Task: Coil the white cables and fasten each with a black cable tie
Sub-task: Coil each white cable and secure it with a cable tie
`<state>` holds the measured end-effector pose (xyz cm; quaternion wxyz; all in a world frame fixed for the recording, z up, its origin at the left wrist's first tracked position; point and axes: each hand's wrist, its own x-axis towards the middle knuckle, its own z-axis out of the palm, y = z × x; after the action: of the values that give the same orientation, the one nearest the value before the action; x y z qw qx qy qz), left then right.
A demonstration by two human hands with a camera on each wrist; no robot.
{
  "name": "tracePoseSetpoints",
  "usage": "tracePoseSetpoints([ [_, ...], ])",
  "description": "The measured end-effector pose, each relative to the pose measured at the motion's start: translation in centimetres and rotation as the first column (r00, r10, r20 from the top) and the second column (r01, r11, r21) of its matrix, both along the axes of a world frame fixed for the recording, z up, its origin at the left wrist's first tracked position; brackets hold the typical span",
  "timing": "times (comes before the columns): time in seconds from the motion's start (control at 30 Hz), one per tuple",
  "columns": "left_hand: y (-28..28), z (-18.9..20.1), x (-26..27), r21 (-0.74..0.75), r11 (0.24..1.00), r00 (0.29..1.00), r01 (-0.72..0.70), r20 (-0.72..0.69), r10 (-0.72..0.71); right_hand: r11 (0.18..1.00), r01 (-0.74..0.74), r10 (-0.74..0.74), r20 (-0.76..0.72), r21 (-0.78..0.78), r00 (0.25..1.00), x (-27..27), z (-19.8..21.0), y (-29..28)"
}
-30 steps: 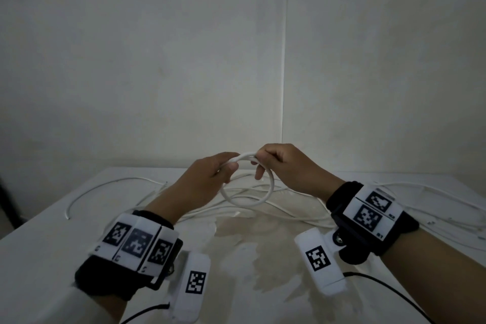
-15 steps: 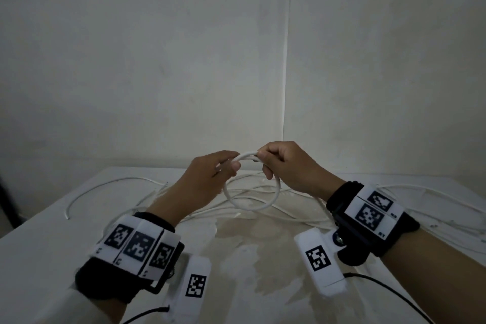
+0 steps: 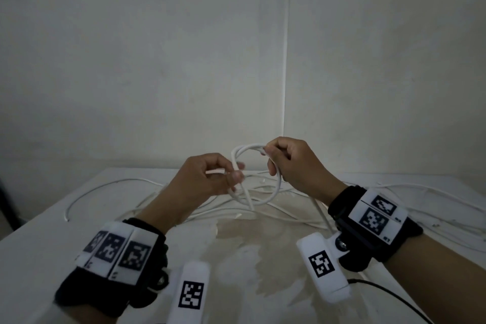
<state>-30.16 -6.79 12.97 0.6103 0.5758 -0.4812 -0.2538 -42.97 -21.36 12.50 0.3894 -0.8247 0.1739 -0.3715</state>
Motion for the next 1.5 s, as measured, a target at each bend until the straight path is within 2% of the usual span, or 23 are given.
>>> tracePoseSetpoints([
  [0.17,-0.7,-0.4,-0.9,-0.065,0.985,0.987,-0.159,-0.026,0.158,0.998,-0.043,0.042,0.02,0.04,0.999,-0.3,0.2,0.5],
  [0.27,-1.1,-0.9,-0.7,-0.051,0.97,0.957,-0.238,0.157,0.243,0.996,-0.063,0.062,0.007,0.069,0.998,-0.6,0.1,0.9],
  [0.33,-1.4,-1.4,-0.2,-0.095,0.945,0.906,-0.312,0.269,0.326,0.994,-0.079,0.079,-0.004,0.077,0.997,-0.6,0.2,1.3],
  [0.4,-1.7,-1.9,0.6,-0.201,0.902,0.787,-0.383,0.441,0.433,0.99,-0.105,0.107,-0.013,0.092,0.994,-0.4,0.2,2.0],
  [0.47,-1.8,-2.6,1.5,-0.285,0.861,0.607,-0.423,0.616,0.502,0.987,-0.128,0.133,-0.049,0.093,0.99,-0.1,0.1,2.6],
  [0.53,-1.7,-3.2,2.0,-0.323,0.817,0.378,-0.478,0.763,0.523,0.986,-0.134,0.142,-0.075,0.1,0.987,0.0,0.0,2.8],
  [0.57,-1.5,-3.4,2.2,-0.337,0.798,0.286,-0.5,0.805,0.52,0.985,-0.129,0.137,-0.072,0.112,0.988,0.0,0.0,2.7],
  [0.6,-1.5,-3.5,2.5,-0.369,0.788,0.241,-0.493,0.813,0.531,0.986,-0.12,0.128,-0.068,0.113,0.989,-0.1,-0.1,2.5],
  [0.63,-1.4,-3.5,2.7,-0.36,0.813,0.288,-0.458,0.805,0.518,0.988,-0.109,0.116,-0.063,0.105,0.991,-0.2,-0.1,2.3],
  [0.67,-1.3,-3.3,2.8,-0.335,0.859,0.407,-0.387,0.774,0.486,0.991,-0.1,0.105,-0.057,0.09,0.993,-0.3,-0.1,2.0],
  [0.7,-1.2,-2.9,2.6,-0.296,0.9,0.567,-0.319,0.701,0.432,0.993,-0.093,0.097,-0.05,0.073,0.994,-0.4,0.0,1.9],
  [0.73,-1.1,-2.5,2.3,-0.227,0.941,0.72,-0.253,0.606,0.339,0.995,-0.086,0.088,-0.044,0.056,0.995,-0.4,0.0,1.7],
  [0.77,-1.0,-2.2,1.8,-0.127,0.976,0.837,-0.179,0.502,0.219,0.997,-0.072,0.074,-0.039,0.039,0.996,-0.4,0.1,1.4],
  [0.8,-1.0,-1.9,1.3,-0.058,0.992,0.912,-0.116,0.389,0.13,0.998,-0.054,0.055,-0.037,0.027,0.998,-0.5,0.2,1.1],
  [0.83,-1.0,-1.8,1.0,-0.024,0.996,0.942,-0.09,0.322,0.093,0.999,-0.037,0.038,-0.038,0.022,0.999,-0.5,0.2,0.9],
  [0.9,-1.1,-1.9,0.7,-0.011,0.995,0.927,-0.103,0.363,0.1,1.0,-0.02,0.02,-0.046,0.014,0.999,-0.5,0.2,0.5],
  [0.93,-1.1,-1.9,0.7,-0.014,0.991,0.88,-0.134,0.459,0.125,1.0,-0.016,0.016,-0.047,0.008,0.999,-0.6,0.2,0.4],
  [1.0,-0.9,-1.9,1.1,-0.021,0.984,0.724,-0.178,0.675,0.146,1.0,-0.01,0.01,-0.048,-0.006,0.999,-0.9,0.4,0.2],
  [1.03,-0.8,-1.9,1.2,-0.023,0.984,0.662,-0.178,0.737,0.137,1.0,-0.013,0.012,-0.056,-0.02,0.998,-1.1,0.5,0.1],
  [1.1,-0.7,-2.1,1.7,0.001,0.987,0.608,-0.159,0.788,0.097,0.997,-0.016,0.01,-0.084,-0.07,0.996,-1.5,0.8,0.0],
  [1.17,-0.7,-2.0,2.2,0.0,0.988,0.589,-0.157,0.802,0.094,0.992,-0.005,-0.007,-0.094,-0.126,0.996,-1.7,0.9,-0.1],
  [1.33,-0.6,-1.5,2.4,-0.072,0.99,0.608,-0.12,0.783,0.13,0.985,0.006,-0.024,-0.1,-0.175,0.995,-2.1,1.0,-0.4],
  [1.5,-0.5,-1.2,2.0,-0.105,0.986,0.64,-0.127,0.751,0.162,0.989,0.035,-0.043,-0.059,-0.141,0.997,-2.3,1.0,-0.9],
])
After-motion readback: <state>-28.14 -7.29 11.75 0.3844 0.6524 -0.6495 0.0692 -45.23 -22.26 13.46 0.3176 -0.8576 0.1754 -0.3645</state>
